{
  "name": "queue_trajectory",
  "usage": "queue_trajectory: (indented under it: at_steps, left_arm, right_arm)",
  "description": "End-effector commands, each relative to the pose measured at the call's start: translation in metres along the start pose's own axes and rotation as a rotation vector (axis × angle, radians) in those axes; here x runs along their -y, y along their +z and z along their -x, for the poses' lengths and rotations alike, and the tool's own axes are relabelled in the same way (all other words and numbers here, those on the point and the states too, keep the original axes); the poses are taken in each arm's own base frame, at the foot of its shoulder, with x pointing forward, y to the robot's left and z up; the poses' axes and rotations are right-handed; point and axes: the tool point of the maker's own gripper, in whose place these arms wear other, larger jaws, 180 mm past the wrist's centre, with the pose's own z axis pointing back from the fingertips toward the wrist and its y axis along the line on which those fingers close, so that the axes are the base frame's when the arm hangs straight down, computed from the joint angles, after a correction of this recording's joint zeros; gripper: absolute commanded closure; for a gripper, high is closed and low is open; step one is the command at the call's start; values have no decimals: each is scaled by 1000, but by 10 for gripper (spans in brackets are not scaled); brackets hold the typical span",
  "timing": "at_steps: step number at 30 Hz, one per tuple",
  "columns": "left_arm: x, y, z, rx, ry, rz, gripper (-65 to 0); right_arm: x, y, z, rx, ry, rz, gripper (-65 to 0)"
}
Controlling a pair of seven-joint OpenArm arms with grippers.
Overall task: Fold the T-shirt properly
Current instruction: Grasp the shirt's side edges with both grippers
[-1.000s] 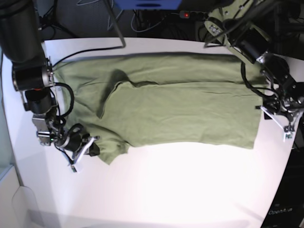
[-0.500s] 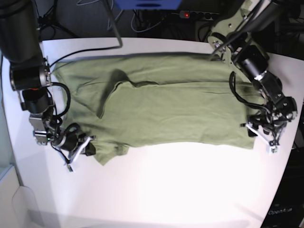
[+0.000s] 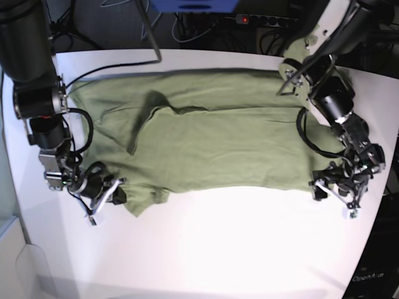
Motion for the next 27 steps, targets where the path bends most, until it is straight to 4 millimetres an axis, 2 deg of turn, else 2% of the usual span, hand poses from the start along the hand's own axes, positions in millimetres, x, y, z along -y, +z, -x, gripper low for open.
queue_trajectory:
  at_steps: [1, 6, 10, 13, 21, 27]
  left_arm:
    - [-4, 5, -32, 94, 5, -4, -439]
    - [-2, 5, -36, 115, 25, 13, -431]
    - [-12, 4, -29, 107, 72, -34, -431]
    - [-16, 3, -16, 83, 81, -54, -431]
    - [-52, 2, -12, 107, 136, -162, -431]
    - [-45, -18, 7, 80, 160, -117, -431]
  right_arm:
    - [4, 4, -24, 40, 24, 0, -7]
    - [4, 4, -24, 40, 24, 0, -7]
    - [4, 4, -24, 40, 24, 0, -7]
    - [4, 4, -24, 40, 24, 0, -7]
    - [4, 4, -24, 40, 24, 0, -7]
    - [4, 4, -23, 39, 24, 0, -7]
